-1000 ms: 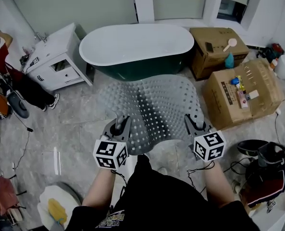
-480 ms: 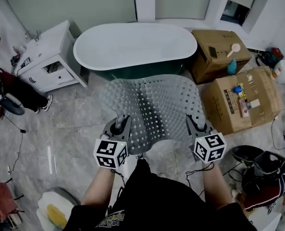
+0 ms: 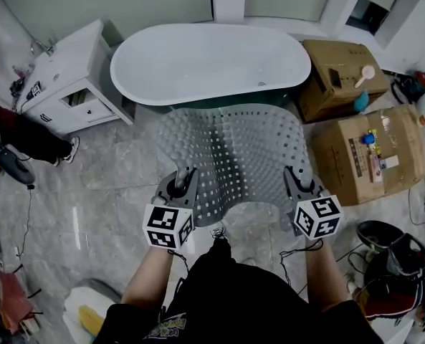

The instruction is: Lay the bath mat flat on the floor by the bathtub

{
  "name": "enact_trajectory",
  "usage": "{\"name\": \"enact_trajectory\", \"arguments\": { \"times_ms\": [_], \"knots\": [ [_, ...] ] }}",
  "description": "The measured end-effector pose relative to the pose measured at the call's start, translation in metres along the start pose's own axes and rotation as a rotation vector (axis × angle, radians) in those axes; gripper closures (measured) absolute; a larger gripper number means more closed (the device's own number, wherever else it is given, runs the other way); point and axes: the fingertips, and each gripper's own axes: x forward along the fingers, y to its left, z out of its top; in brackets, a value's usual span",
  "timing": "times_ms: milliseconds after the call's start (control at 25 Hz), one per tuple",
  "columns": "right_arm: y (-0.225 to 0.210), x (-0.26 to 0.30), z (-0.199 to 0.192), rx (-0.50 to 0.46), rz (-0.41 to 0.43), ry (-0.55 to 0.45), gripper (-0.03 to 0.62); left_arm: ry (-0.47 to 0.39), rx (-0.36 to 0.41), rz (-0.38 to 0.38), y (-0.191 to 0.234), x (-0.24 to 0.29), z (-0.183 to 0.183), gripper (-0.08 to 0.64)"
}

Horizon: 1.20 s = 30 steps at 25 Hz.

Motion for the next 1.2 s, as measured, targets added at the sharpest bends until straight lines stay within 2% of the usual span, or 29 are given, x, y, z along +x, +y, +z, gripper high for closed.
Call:
{"name": "enact_trajectory", "arguments": {
  "times_ms": [280, 600, 880, 1200],
  "knots": [
    [0.013, 0.053, 0.017, -0.003, -0.007, 0.015, 0.561, 0.013, -0.011, 0.012, 0.059, 0.017, 0.005, 0.525],
    [0.018, 0.089, 0.028, -0.03, 0.003, 0.022, 0.561, 0.013, -0.017, 0.035, 0.097, 0.032, 0.01, 0.525],
    [-0.007, 0.108, 0.028, -0.059, 0.034, 0.035, 0.561, 0.034, -0.025, 0.091, 0.1, 0.058, 0.01, 0.525],
    [-0.067, 0.128, 0.016, -0.104, 0.115, 0.013, 0.561, 0.045, -0.014, 0.173, 0.067, 0.109, -0.001, 0.525]
  ]
}}
